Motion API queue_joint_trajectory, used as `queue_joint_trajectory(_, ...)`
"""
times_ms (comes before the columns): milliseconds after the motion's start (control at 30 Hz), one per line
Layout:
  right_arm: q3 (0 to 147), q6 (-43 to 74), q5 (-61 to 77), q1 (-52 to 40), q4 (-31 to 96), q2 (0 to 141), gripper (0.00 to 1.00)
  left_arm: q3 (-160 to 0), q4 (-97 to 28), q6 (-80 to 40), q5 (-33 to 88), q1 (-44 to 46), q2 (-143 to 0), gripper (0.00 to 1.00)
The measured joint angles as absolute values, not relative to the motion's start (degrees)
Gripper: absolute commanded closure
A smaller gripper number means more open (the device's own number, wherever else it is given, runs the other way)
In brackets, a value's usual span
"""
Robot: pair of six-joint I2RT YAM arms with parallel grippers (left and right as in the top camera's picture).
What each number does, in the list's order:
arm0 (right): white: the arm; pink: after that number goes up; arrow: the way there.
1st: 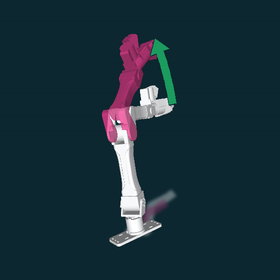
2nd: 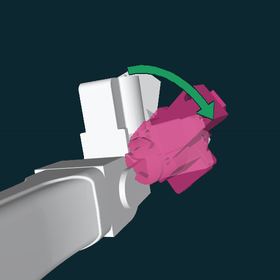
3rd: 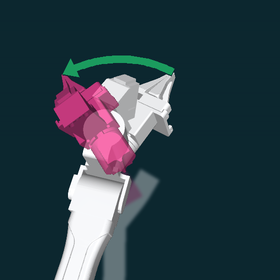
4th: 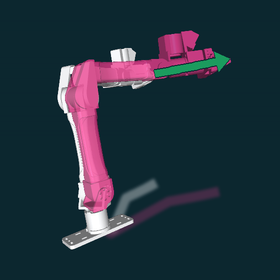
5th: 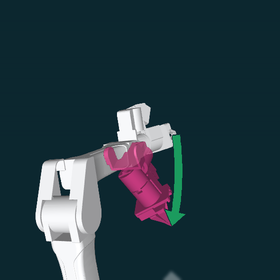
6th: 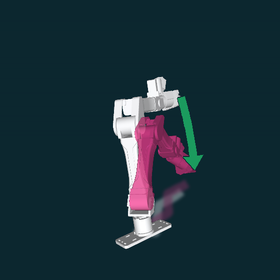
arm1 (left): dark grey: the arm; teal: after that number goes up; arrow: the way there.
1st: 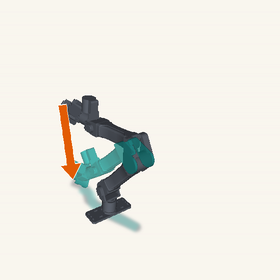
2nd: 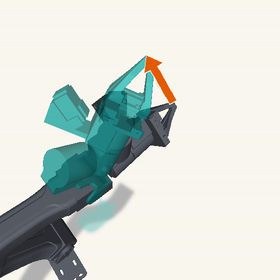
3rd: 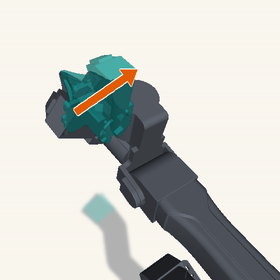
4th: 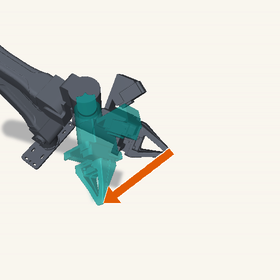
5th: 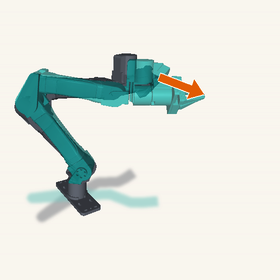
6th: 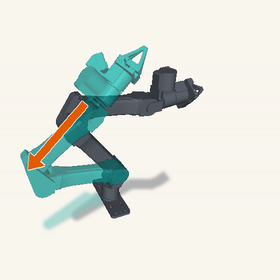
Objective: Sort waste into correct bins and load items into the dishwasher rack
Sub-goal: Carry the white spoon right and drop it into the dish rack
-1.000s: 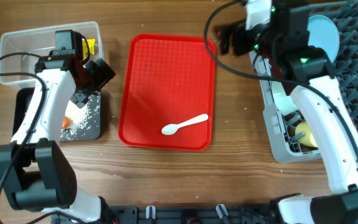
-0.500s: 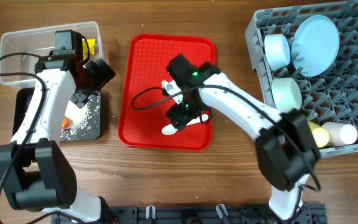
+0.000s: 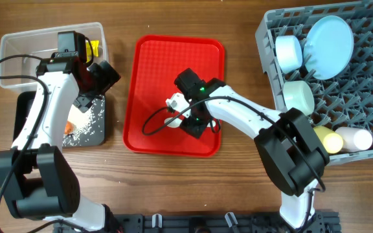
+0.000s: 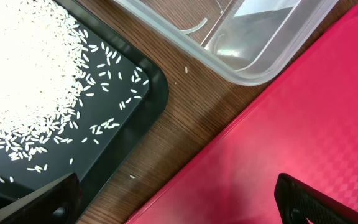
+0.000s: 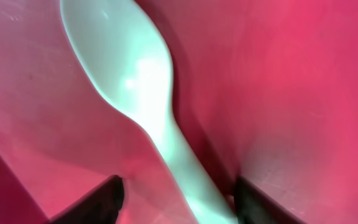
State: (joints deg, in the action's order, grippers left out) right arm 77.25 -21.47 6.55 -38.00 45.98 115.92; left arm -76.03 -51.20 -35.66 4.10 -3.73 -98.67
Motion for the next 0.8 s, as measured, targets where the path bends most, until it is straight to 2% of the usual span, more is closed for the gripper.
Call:
queue_joint_trajectory(67,77.19,-21.17,5.5,-37.93,46.46,115.92,0.82,-76.03,-51.2,-35.66,4.1,-3.73,-98.67,0.0)
queue_joint_trajectory(100,77.06,-20.93,5.15,-37.91,46.52,115.92,0.95,-76.03,-51.18,-35.66,4.1,-3.73,-98.67,0.0)
queue_joint_trajectory(433,77.21,-13.41,4.69,-37.17,46.22,115.81,0.95,-76.03,-51.18,-35.66,4.1,-3.73,-98.67,0.0)
queue_joint_trajectory(567,80.38,-6.37,4.51,-33.45,48.58,112.71,0.96,-76.03,-51.22,-35.66,4.08,-3.73,-98.67,0.0)
queue_joint_trajectory(700,87.24,2.28,4.05,-21.82,46.89,96.42,0.96,-76.03,-51.2,-35.66,4.1,-3.73,-98.67,0.0)
queue_joint_trajectory(800,88.29,14.2,0.67,-4.82,49.28,86.52,0.96,-76.03,-51.18,-35.66,4.08,-3.73,-98.67,0.0)
